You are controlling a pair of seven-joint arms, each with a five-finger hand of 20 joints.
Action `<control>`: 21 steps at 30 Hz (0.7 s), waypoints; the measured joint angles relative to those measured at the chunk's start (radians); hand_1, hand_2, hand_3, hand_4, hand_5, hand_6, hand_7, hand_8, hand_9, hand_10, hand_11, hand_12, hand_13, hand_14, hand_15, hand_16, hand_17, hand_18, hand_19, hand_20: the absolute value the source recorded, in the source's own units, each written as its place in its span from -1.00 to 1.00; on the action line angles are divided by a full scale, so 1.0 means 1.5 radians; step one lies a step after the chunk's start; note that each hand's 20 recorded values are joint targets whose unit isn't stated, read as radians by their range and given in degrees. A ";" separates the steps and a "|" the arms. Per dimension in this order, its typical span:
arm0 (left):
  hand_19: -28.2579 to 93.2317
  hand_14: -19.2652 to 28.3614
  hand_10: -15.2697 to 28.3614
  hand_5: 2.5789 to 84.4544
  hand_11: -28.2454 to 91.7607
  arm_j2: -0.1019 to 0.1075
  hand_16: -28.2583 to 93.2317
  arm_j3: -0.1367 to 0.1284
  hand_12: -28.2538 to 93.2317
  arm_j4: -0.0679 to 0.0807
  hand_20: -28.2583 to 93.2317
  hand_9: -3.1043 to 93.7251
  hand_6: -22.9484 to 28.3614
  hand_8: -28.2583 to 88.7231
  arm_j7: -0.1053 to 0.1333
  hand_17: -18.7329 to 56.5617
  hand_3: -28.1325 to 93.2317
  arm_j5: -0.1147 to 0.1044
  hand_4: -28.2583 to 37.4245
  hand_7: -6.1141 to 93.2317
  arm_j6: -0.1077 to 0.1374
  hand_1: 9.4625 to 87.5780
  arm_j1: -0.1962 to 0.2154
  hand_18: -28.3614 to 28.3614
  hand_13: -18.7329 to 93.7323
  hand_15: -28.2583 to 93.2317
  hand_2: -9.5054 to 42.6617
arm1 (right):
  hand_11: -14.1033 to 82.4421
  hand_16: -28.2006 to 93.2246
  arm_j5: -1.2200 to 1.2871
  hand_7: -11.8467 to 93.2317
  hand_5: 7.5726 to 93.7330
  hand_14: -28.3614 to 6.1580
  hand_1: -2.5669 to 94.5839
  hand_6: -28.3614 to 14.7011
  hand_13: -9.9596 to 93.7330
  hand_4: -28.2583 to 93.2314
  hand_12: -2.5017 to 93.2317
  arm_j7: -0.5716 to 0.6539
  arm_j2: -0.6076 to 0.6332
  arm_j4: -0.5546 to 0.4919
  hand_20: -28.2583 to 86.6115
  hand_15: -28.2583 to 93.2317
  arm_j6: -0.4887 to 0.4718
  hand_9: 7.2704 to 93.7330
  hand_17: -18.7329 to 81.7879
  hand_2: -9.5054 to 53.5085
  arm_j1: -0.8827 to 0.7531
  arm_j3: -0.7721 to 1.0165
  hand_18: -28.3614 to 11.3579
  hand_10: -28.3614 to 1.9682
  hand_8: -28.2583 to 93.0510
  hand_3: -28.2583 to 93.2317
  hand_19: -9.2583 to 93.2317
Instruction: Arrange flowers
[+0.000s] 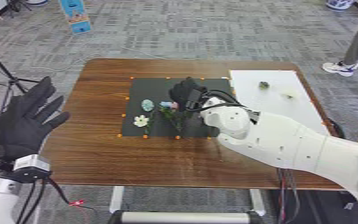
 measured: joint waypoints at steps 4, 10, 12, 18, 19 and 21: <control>0.03 0.33 0.05 -0.54 -0.44 0.000 -0.41 0.000 -0.18 0.000 -0.44 -0.60 -0.04 -0.64 0.000 -0.92 0.43 0.000 -1.00 -0.62 0.000 -0.62 0.000 0.81 -0.44 -0.46 -0.95 | -0.20 0.03 -0.006 0.13 0.49 0.35 0.14 0.54 0.48 -1.00 -0.02 0.000 -0.003 0.009 0.51 0.78 0.012 0.77 0.07 -1.00 0.007 -0.015 -0.52 0.56 -0.56 0.74 0.92; 0.03 0.33 0.05 -0.54 -0.44 0.001 -0.41 0.001 -0.18 0.000 -0.44 -0.60 -0.04 -0.64 0.000 -0.92 0.43 0.000 -1.00 -0.62 0.000 -0.62 0.000 0.81 -0.44 -0.46 -0.95 | -0.21 0.04 -0.010 0.13 0.49 0.36 0.14 0.54 0.47 -1.00 -0.02 0.000 -0.005 0.023 0.51 0.78 0.021 0.76 0.07 -1.00 0.010 -0.022 -0.51 0.55 -0.56 0.74 0.92; 0.03 0.32 0.05 -0.54 -0.44 0.001 -0.41 0.001 -0.18 0.000 -0.44 -0.60 -0.04 -0.64 -0.001 -0.92 0.44 0.000 -1.00 -0.62 0.000 -0.62 0.000 0.81 -0.44 -0.47 -0.95 | -0.22 0.05 -0.011 0.13 0.48 0.36 0.14 0.55 0.46 -1.00 -0.02 0.000 -0.004 0.024 0.51 0.78 0.021 0.75 0.07 -1.00 0.010 -0.022 -0.50 0.57 -0.56 0.74 0.91; 0.03 0.32 0.05 -0.54 -0.44 0.000 -0.41 0.000 -0.17 0.000 -0.44 -0.60 -0.04 -0.64 -0.002 -0.92 0.43 0.000 -1.00 -0.63 0.000 -0.62 0.000 0.81 -0.44 -0.47 -0.94 | -0.27 0.03 -0.024 0.04 0.35 0.32 0.02 0.56 0.41 -1.00 -0.03 -0.004 -0.002 0.022 0.54 0.78 0.011 0.68 0.03 -1.00 0.010 -0.021 -0.52 0.57 -0.59 0.73 0.88; 0.03 0.32 0.05 -0.54 -0.44 0.000 -0.41 0.000 -0.17 0.000 -0.44 -0.60 -0.04 -0.64 -0.002 -0.92 0.43 0.000 -1.00 -0.63 0.000 -0.62 0.000 0.81 -0.44 -0.47 -0.94 | -0.27 0.03 -0.027 0.02 0.33 0.32 0.01 0.56 0.40 -1.00 -0.03 -0.006 -0.001 0.021 0.54 0.78 0.008 0.67 0.02 -1.00 0.010 -0.020 -0.52 0.56 -0.60 0.72 0.88; 0.03 0.32 0.05 -0.54 -0.44 0.000 -0.41 0.000 -0.17 0.000 -0.44 -0.60 -0.04 -0.63 -0.002 -0.92 0.44 0.000 -1.00 -0.63 0.000 -0.62 0.000 0.81 -0.44 -0.47 -0.95 | -0.28 0.02 -0.033 -0.02 0.29 0.30 -0.03 0.54 0.39 -1.00 -0.04 -0.009 0.001 0.018 0.54 0.79 0.000 0.63 0.02 -1.00 0.010 -0.017 -0.52 0.56 -0.60 0.72 0.87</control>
